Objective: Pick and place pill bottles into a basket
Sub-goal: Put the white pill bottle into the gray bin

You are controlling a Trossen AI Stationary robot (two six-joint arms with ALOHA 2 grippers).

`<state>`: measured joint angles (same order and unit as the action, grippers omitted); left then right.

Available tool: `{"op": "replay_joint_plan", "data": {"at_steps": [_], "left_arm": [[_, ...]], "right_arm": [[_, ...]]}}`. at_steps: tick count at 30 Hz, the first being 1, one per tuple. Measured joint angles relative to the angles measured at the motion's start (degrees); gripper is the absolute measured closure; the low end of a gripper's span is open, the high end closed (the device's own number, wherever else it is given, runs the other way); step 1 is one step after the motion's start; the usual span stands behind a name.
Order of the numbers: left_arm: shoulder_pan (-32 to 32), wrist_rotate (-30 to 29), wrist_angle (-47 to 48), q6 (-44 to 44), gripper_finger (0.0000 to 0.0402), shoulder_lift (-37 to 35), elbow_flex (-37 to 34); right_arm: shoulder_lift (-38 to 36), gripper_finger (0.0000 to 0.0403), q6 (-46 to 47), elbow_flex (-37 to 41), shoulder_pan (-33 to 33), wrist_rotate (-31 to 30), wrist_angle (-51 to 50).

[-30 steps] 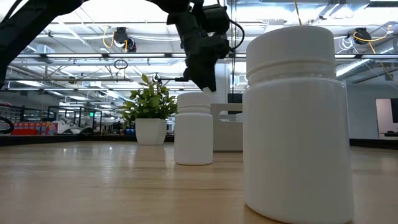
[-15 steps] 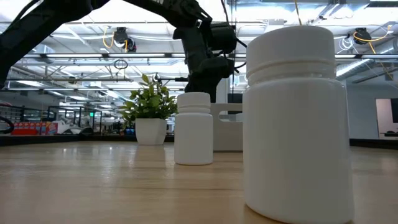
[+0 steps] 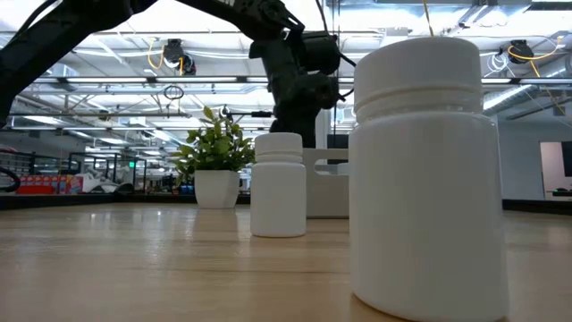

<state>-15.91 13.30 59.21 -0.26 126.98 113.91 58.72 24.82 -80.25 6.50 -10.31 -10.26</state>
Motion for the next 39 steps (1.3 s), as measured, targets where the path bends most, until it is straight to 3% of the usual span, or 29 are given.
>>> {"op": "replay_joint_plan", "data": {"at_steps": [8, 14, 25, 31, 39], "left_arm": [[1.9, -1.9, -2.2, 1.9, 0.0163, 0.2, 0.0], [2.2, -2.6, -2.9, 2.0, 0.0121, 2.0, 0.0], [3.2, -5.9, -4.3, 3.4, 0.0158, 5.0, -0.1], [3.0, -5.8, -8.5, 4.4, 0.0182, 5.1, -0.1], [2.9, -3.1, -6.8, 6.5, 0.0208, 6.7, 0.0]], "right_arm": [[0.0, 0.0122, 1.8, 0.0, 0.0, 0.0, -2.4], [0.0, 0.0122, 1.9, 0.0, 0.0, 0.0, -2.3], [0.0, 0.0122, 2.1, 0.0, 0.0, 0.0, -3.5], [0.0, 0.0122, 2.0, 0.0, 0.0, 0.0, -3.9], [0.0, 0.0122, 2.1, 0.0, 0.0, -0.1, -4.3]]}}
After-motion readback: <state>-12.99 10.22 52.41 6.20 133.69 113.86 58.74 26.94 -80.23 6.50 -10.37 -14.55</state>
